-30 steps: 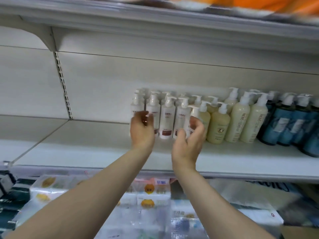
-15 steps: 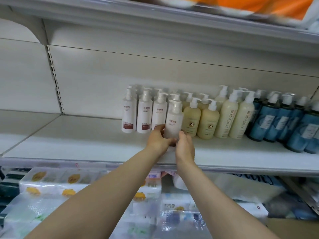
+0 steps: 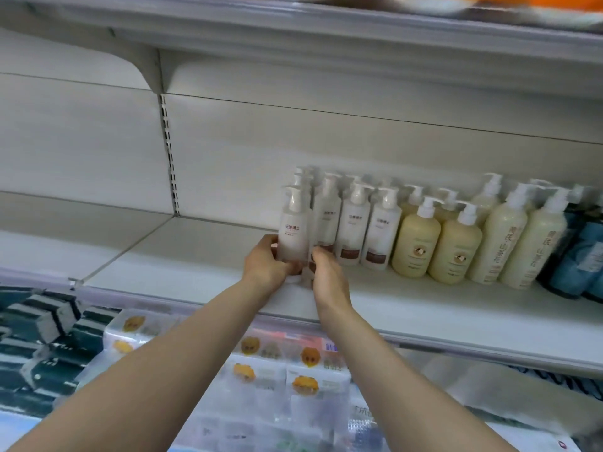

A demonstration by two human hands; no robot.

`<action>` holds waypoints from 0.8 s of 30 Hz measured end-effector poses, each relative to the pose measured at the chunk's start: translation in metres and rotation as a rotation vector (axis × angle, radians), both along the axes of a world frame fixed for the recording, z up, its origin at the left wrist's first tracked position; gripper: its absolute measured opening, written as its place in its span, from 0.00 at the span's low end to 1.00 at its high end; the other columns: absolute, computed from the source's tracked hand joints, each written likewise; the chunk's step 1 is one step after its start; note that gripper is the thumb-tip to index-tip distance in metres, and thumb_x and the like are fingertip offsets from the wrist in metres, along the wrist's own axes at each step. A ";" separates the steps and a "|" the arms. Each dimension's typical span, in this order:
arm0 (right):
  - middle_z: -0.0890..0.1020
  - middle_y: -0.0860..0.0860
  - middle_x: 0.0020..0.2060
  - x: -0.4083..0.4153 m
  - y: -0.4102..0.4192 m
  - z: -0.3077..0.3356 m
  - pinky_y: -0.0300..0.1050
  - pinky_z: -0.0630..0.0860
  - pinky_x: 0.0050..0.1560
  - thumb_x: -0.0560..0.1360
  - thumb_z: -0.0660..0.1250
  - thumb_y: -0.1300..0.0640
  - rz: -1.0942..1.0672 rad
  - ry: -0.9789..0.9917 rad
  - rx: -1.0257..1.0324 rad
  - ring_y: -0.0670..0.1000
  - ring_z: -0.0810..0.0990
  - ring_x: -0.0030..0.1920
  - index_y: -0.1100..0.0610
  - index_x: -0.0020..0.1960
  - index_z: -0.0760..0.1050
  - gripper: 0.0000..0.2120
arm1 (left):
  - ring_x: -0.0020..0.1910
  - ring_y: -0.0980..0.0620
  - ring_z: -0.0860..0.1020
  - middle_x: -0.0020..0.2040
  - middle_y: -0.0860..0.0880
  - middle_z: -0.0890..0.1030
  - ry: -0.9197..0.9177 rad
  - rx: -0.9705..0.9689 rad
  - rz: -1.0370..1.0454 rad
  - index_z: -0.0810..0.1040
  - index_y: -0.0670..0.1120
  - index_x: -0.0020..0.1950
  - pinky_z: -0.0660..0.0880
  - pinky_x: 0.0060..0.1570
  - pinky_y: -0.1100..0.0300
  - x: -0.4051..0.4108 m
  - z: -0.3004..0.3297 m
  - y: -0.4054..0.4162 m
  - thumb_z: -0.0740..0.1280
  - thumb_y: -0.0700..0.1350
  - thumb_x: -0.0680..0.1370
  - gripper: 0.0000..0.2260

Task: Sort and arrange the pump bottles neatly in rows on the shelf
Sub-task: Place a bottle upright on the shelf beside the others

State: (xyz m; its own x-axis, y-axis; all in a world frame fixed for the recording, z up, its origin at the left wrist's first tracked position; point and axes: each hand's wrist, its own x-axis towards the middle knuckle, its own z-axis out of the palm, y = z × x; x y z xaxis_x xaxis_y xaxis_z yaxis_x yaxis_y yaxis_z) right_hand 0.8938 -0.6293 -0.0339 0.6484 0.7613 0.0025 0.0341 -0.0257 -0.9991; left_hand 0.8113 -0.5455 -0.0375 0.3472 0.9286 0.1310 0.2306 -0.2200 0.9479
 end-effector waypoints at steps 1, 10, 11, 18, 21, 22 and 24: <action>0.80 0.45 0.50 -0.001 0.004 -0.002 0.52 0.72 0.66 0.83 0.55 0.49 0.003 -0.004 -0.010 0.49 0.76 0.55 0.47 0.46 0.76 0.13 | 0.47 0.50 0.80 0.52 0.47 0.82 -0.013 -0.006 0.016 0.75 0.48 0.60 0.77 0.47 0.59 -0.005 0.000 0.007 0.79 0.39 0.67 0.25; 0.70 0.40 0.44 -0.001 0.029 0.001 0.44 0.69 0.55 0.71 0.57 0.41 0.006 0.053 0.008 0.45 0.67 0.45 0.42 0.43 0.68 0.06 | 0.54 0.47 0.79 0.55 0.49 0.81 0.003 -0.028 0.126 0.75 0.49 0.66 0.78 0.57 0.49 -0.025 0.000 0.072 0.79 0.42 0.69 0.28; 0.69 0.39 0.41 -0.001 0.030 0.003 0.43 0.68 0.50 0.69 0.56 0.42 -0.004 0.065 0.013 0.45 0.66 0.43 0.41 0.40 0.67 0.05 | 0.54 0.47 0.79 0.56 0.49 0.81 0.012 -0.024 0.127 0.74 0.49 0.67 0.78 0.56 0.51 -0.024 -0.001 0.079 0.78 0.42 0.69 0.28; 0.79 0.44 0.57 0.002 0.048 0.003 0.56 0.71 0.69 0.71 0.55 0.40 -0.045 -0.001 0.049 0.47 0.76 0.60 0.46 0.54 0.78 0.20 | 0.53 0.48 0.78 0.54 0.49 0.80 0.057 0.005 0.055 0.74 0.51 0.66 0.71 0.46 0.60 -0.013 0.000 0.113 0.78 0.43 0.71 0.26; 0.79 0.44 0.57 0.005 0.055 0.002 0.56 0.71 0.70 0.79 0.57 0.44 -0.069 0.000 0.057 0.46 0.76 0.60 0.47 0.56 0.78 0.14 | 0.52 0.48 0.78 0.53 0.48 0.80 0.068 0.015 0.030 0.75 0.52 0.65 0.70 0.42 0.61 -0.005 0.000 0.124 0.78 0.43 0.70 0.25; 0.79 0.43 0.57 0.005 0.058 0.001 0.56 0.71 0.70 0.80 0.58 0.45 -0.074 0.001 0.061 0.46 0.76 0.60 0.47 0.57 0.78 0.13 | 0.51 0.49 0.77 0.53 0.48 0.80 0.075 0.018 0.027 0.75 0.52 0.65 0.70 0.44 0.60 -0.003 0.001 0.126 0.78 0.43 0.70 0.25; 0.78 0.44 0.59 0.005 0.060 0.000 0.55 0.70 0.71 0.76 0.58 0.41 -0.076 -0.002 0.061 0.47 0.76 0.63 0.51 0.62 0.77 0.21 | 0.51 0.49 0.78 0.53 0.47 0.80 0.071 0.012 0.029 0.75 0.51 0.65 0.70 0.47 0.59 0.002 0.000 0.131 0.78 0.42 0.70 0.25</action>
State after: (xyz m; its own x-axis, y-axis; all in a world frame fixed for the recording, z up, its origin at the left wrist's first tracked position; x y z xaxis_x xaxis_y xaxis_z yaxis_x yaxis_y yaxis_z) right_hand 0.8991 -0.5691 -0.0343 0.7045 0.7080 0.0487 0.0360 0.0328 -0.9988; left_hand 0.8137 -0.4145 -0.0370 0.3294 0.9367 0.1187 0.3031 -0.2239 0.9263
